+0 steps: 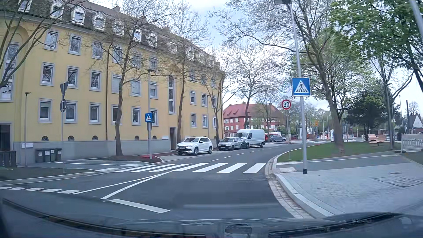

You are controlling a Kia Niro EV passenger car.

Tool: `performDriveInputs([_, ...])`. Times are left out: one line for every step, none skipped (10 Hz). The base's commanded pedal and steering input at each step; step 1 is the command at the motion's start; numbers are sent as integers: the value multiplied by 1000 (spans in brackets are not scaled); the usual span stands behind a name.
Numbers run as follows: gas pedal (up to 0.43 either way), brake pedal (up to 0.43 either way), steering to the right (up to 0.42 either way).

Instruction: Follow the waypoints while adhering to traffic rules and regulations

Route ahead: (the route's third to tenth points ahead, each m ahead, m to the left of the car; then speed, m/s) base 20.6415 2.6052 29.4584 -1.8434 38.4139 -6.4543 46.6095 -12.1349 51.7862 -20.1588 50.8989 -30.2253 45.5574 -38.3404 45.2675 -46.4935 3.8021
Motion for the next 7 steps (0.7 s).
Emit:
performDriveInputs([138, 0, -173])
performDriveInputs([150, 0, -128])
performDriveInputs([150, 0, -84])
performDriveInputs([150, 0, -40])
performDriveInputs([150, 0, -7])
performDriveInputs([150, 0, 15])
performDriveInputs([157, 0, 36])
